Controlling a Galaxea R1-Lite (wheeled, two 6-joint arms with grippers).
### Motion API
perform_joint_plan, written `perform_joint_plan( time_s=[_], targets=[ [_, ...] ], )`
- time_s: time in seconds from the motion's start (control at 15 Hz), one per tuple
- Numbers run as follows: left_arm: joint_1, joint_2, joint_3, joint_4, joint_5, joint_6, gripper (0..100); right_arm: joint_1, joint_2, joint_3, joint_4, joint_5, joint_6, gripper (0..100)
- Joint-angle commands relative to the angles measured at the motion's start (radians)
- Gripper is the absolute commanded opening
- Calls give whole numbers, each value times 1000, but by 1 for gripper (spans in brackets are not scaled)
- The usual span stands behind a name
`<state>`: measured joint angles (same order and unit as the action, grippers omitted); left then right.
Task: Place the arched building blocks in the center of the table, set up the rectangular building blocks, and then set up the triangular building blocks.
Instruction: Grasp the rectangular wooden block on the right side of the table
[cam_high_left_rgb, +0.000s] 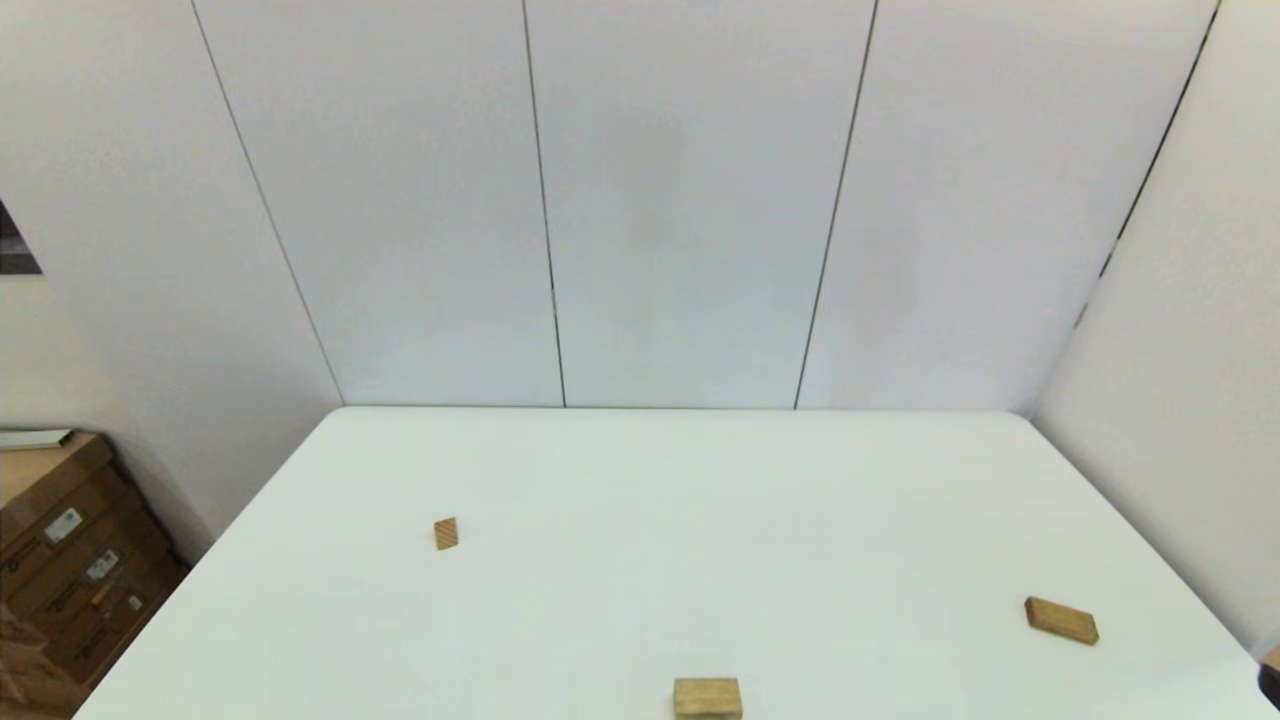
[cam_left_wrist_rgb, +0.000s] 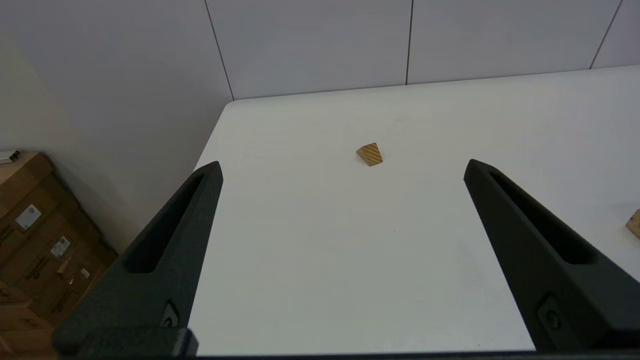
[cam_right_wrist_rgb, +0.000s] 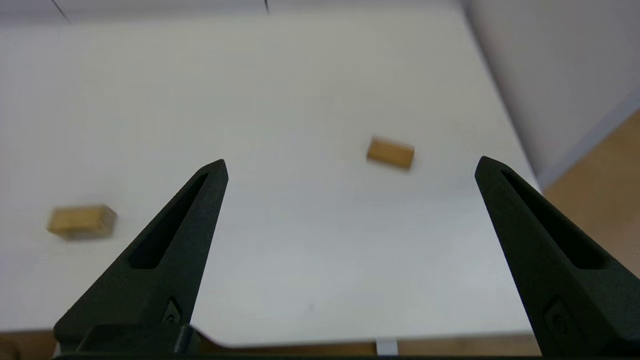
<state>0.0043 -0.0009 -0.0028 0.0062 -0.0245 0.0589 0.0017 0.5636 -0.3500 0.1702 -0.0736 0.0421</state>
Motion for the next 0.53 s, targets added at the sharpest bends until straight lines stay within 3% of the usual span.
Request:
perform_joint_plan(
  time_s=[0.07, 0.2, 0.27, 0.53],
  targets=[
    [0, 2, 0, 0, 0, -1, 100, -71, 929, -227, -215, 29, 18, 100],
    [0, 2, 0, 0, 0, -2, 100, -94, 1093, -276, -278, 52, -19, 100],
    [0, 2, 0, 0, 0, -2, 100, -115, 1165, -299, -282, 54, -71, 100],
    [0, 2, 0, 0, 0, 1, 100, -270, 1371, -412, -273, 166, -381, 100]
  ],
)
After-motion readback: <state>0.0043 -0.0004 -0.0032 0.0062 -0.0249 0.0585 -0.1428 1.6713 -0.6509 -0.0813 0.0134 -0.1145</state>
